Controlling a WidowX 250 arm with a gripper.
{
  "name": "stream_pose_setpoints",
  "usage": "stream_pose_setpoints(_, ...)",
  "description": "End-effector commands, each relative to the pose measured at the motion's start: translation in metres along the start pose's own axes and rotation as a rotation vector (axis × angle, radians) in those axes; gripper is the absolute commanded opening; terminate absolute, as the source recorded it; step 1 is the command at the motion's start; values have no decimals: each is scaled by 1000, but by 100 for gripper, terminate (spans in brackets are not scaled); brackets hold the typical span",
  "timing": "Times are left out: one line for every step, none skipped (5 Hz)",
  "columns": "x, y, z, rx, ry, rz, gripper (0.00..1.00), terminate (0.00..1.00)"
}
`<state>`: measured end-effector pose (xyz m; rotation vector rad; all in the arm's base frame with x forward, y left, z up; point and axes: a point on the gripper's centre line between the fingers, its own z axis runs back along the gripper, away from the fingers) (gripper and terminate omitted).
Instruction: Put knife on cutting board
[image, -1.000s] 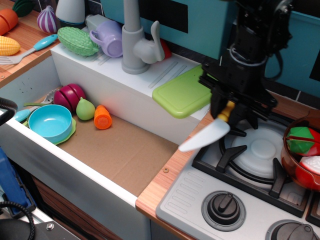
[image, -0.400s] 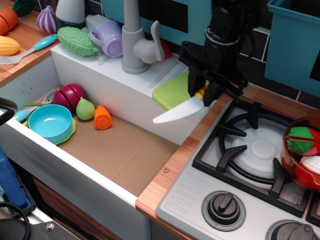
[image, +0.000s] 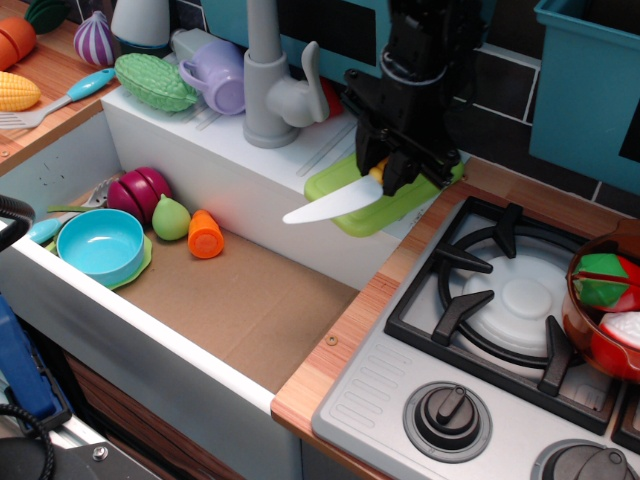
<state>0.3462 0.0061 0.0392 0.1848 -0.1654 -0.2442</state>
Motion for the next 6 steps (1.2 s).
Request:
stream_pose_setpoints(27, 19, 6, 10, -85, -37, 0, 0)
stream_pose_setpoints(43, 22, -2, 11, -127, -76, 0, 0)
stream_pose_setpoints(53, 25, -8, -6, -143, -113, 0, 0)
stream_pose_setpoints(51, 25, -11, -20, -175, -126, 100, 0)
stream_pose_setpoints(51, 25, -11, -20, -175, -126, 100, 0)
stream_pose_setpoints(51, 25, -11, -20, -175, -126, 100, 100)
